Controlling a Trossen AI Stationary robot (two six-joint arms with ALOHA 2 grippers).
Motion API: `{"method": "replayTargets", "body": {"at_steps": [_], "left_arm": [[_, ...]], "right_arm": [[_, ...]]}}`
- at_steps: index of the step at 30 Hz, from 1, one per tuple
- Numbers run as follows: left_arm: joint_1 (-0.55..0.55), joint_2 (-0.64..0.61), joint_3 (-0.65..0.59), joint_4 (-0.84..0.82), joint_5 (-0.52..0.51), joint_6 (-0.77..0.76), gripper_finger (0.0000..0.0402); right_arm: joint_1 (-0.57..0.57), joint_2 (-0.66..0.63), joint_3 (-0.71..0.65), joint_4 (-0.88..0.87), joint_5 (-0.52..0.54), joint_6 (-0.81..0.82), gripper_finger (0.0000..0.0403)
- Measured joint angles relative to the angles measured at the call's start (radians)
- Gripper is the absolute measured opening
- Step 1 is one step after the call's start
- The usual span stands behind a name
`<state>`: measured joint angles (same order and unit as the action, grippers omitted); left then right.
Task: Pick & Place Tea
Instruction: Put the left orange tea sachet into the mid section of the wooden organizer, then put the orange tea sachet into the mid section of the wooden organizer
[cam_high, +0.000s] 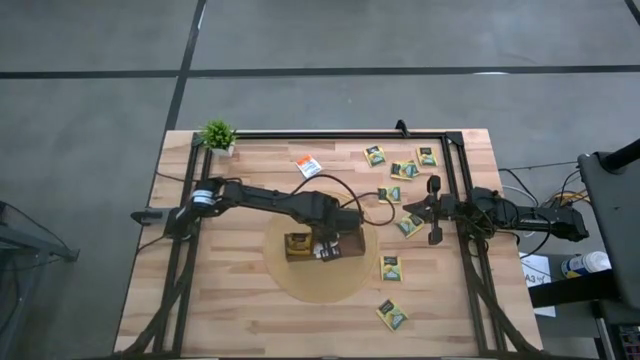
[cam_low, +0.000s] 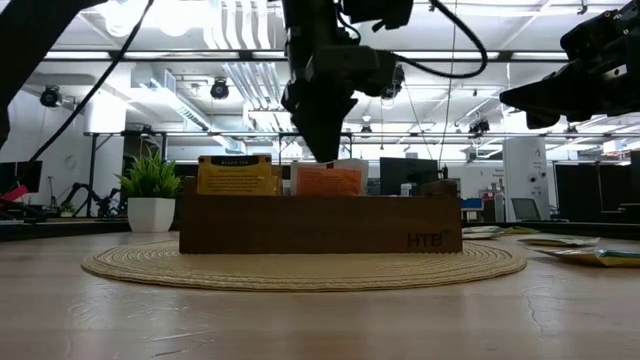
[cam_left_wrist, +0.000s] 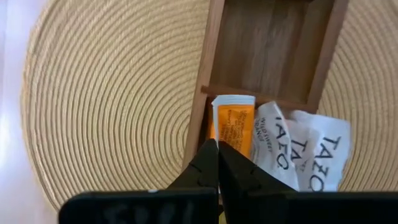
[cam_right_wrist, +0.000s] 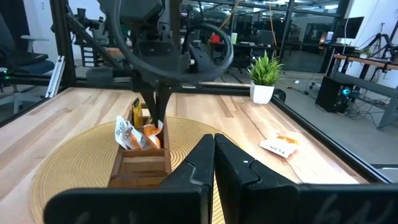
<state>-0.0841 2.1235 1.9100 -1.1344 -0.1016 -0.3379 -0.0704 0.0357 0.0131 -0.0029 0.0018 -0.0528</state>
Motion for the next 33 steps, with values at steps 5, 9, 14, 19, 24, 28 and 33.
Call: {"method": "replayTargets", "body": {"at_steps": [5, 9, 14, 19, 24, 28, 33], "left_arm": [[0.0, 0.0, -0.001, -0.019, 0.004, -0.018, 0.0001], [-0.004, 0.0, 0.001, -0.087, 0.005, -0.021, 0.0014], [-0.012, 0.0, -0.001, -0.093, 0.005, -0.01, 0.005], [-0.024, 0.0, -0.001, -0.093, 0.005, 0.03, 0.01], [-0.024, 0.0, 0.013, -0.1, 0.005, 0.026, 0.0146], [-0.023, 0.0, 0.043, -0.115, 0.017, 0.001, 0.0164], [-0.024, 0.0, 0.101, -0.17, 0.025, -0.012, 0.0167]], "right_arm": [[0.0, 0.0, 0.0, 0.0, 0.0, 0.0, 0.0009], [0.0, 0.0, 0.0, 0.0, 0.0, 0.0, 0.0009], [0.0, 0.0, 0.0, 0.0, 0.0, 0.0, 0.0009], [0.0, 0.0, 0.0, 0.0, 0.0, 0.0, 0.0009], [0.0, 0.0, 0.0, 0.0, 0.0, 0.0, 0.0009], [0.0, 0.0, 0.0, 0.0, 0.0, 0.0, 0.0009], [0.0, 0.0, 0.0, 0.0, 0.0, 0.0, 0.0009]]}}
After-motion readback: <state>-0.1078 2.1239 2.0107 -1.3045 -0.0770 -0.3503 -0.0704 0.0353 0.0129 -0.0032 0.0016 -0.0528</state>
